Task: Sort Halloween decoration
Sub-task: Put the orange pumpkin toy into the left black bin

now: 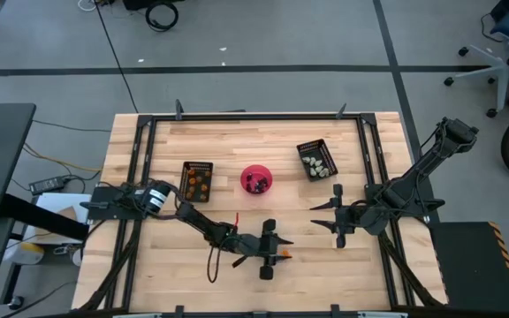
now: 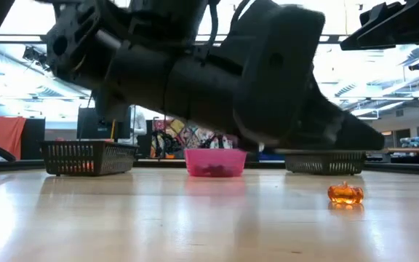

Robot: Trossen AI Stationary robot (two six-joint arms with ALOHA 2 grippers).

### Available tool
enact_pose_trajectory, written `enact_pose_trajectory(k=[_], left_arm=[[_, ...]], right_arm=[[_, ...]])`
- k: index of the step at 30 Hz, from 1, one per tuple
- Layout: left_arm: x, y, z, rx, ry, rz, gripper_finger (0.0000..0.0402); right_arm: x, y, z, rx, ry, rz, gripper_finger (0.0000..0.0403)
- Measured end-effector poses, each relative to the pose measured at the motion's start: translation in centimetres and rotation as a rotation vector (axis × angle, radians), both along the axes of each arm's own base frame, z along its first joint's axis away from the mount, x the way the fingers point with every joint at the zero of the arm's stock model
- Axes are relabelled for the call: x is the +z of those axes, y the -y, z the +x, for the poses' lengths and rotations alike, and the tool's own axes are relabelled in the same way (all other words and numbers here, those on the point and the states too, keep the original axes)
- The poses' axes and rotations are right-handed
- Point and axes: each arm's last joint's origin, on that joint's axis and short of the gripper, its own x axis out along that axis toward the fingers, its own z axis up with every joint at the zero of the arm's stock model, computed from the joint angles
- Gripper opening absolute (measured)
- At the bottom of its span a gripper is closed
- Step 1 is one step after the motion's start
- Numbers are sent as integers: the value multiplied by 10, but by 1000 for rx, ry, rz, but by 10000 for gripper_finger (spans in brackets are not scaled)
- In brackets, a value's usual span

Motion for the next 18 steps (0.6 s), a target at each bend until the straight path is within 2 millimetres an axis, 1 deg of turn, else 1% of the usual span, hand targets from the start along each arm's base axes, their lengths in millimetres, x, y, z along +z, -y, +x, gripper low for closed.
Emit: enact_pose_trajectory(k=[10, 18], left_arm=[[-32, -1, 1, 5, 58, -43, 157], [-36, -2, 1, -1, 22, -23, 155]], right_arm=[[0, 0, 0, 1, 0, 2, 167], [0, 0, 0, 1, 1, 2, 167]])
